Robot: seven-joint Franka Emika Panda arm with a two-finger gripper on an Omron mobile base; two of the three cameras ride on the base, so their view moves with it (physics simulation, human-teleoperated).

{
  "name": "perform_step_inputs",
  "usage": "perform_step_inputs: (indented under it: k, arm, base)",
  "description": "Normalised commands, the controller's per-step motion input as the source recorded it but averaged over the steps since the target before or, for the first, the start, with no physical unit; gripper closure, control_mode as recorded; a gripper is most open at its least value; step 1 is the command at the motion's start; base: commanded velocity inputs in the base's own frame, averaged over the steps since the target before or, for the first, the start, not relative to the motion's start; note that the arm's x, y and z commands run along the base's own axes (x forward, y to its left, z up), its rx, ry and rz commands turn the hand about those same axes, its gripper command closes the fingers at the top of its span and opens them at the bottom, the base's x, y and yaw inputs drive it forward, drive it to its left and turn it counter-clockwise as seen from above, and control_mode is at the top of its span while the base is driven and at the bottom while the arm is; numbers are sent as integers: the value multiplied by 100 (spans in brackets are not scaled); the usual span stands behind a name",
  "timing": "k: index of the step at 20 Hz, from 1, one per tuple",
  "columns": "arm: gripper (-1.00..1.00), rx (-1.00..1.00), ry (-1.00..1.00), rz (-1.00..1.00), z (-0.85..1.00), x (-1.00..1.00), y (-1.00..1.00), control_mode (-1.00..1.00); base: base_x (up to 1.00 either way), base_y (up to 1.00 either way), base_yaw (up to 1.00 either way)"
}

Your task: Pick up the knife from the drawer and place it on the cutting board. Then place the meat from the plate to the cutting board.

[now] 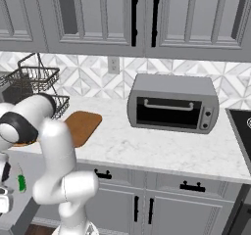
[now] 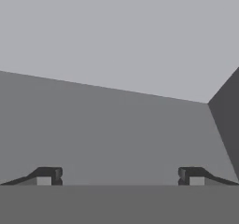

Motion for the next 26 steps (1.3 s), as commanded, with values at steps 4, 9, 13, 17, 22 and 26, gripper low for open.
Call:
perform_step_inputs:
  k: [4, 9, 13, 17, 22, 26]
  arm:
    - [-100, -19, -20, 0, 51, 12, 11, -100]
    - [-100, -15, -22, 3, 76, 43, 0, -100]
    - [-100, -14, -20, 5, 64, 76, 0, -100]
    - [-100, -9, -25, 6, 25, 70, -2, -100]
    - [-100, -1, -18, 5, 4, 58, -2, -100]
    - [-100, 0, -16, 5, -11, 55, 0, -100]
  base:
    - [0, 0, 0]
    - [0, 0, 0]
    - [0, 0, 0]
    - [0, 0, 0]
    - [0, 0, 0]
    - [0, 0, 0]
